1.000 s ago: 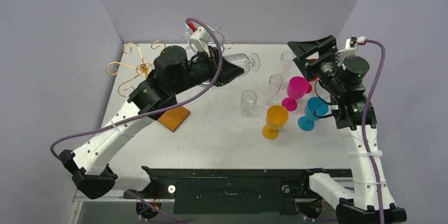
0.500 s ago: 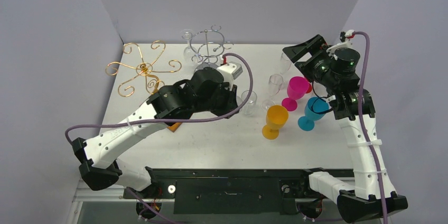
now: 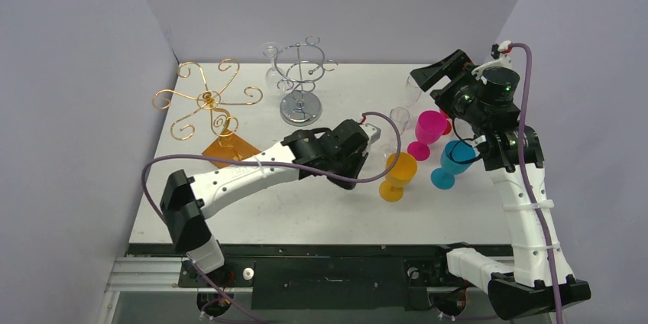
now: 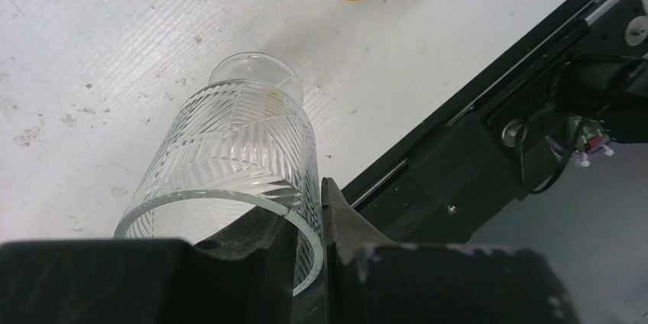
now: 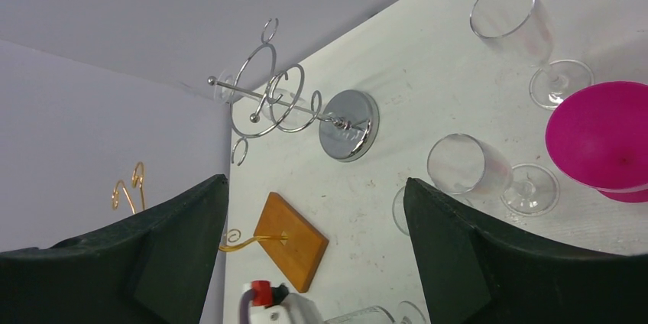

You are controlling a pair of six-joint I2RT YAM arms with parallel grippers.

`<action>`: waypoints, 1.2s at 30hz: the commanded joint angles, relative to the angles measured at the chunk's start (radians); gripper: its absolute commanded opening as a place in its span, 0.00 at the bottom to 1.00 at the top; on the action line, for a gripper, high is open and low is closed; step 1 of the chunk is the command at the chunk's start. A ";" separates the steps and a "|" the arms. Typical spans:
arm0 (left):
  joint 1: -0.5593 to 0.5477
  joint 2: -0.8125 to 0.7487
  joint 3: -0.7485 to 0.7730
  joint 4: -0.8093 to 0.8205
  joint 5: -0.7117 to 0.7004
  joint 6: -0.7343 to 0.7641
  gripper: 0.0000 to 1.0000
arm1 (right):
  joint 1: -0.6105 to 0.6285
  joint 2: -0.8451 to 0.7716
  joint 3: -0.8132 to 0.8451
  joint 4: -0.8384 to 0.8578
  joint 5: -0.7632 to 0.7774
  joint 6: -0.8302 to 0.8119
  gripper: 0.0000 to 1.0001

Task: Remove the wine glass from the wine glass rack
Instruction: Place the wine glass at the center of the board.

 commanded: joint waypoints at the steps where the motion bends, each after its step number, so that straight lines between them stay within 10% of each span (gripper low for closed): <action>1: -0.010 0.072 0.013 0.105 0.020 0.020 0.00 | 0.009 0.000 0.042 0.001 0.036 -0.024 0.80; 17: -0.010 0.248 0.032 0.132 -0.009 0.022 0.00 | 0.000 -0.014 0.041 -0.026 0.078 -0.043 0.80; 36: -0.016 0.168 0.116 0.044 -0.033 0.040 0.47 | 0.001 -0.014 0.030 -0.018 0.077 -0.044 0.80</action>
